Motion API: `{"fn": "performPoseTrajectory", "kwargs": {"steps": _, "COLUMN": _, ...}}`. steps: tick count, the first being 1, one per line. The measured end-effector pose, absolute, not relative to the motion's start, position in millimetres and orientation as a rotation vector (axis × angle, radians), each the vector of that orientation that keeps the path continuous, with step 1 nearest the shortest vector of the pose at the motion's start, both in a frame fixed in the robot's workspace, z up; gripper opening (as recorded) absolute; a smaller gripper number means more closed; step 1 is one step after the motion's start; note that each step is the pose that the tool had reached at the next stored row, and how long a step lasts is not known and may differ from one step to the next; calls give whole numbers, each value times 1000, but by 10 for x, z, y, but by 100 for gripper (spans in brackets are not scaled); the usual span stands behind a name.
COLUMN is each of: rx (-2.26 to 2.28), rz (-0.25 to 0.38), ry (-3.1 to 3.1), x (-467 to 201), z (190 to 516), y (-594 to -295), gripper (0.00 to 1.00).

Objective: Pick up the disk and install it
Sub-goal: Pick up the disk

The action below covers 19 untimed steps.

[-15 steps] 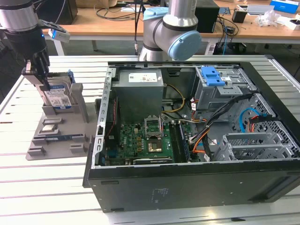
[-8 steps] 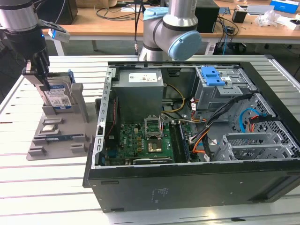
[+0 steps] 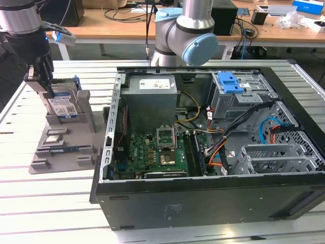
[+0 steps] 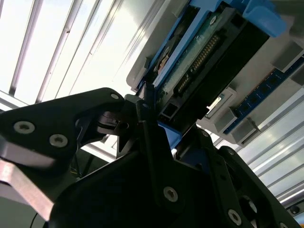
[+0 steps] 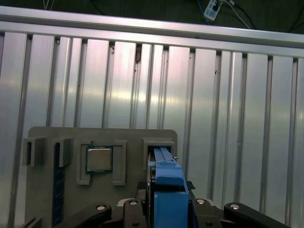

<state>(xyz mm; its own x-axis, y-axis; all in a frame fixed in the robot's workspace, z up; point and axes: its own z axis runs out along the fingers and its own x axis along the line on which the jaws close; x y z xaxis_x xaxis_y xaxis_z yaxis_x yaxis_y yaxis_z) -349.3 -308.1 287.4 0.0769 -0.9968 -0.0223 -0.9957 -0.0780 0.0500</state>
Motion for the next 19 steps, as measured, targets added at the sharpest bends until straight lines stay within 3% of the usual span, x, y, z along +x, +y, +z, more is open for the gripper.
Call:
{"fn": "performPoseTrajectory", "kwargs": {"steps": 11, "rx": 2295, "rz": -78, "ry": -2112, "x": -3492, "z": 2885, "y": -3080, "gripper": 37}}
{"fn": "performPoseTrajectory", "kwargs": {"steps": 19, "rx": 2294, "rz": -79, "ry": -2113, "x": -3493, "z": 3163, "y": -3054, "gripper": 37}}
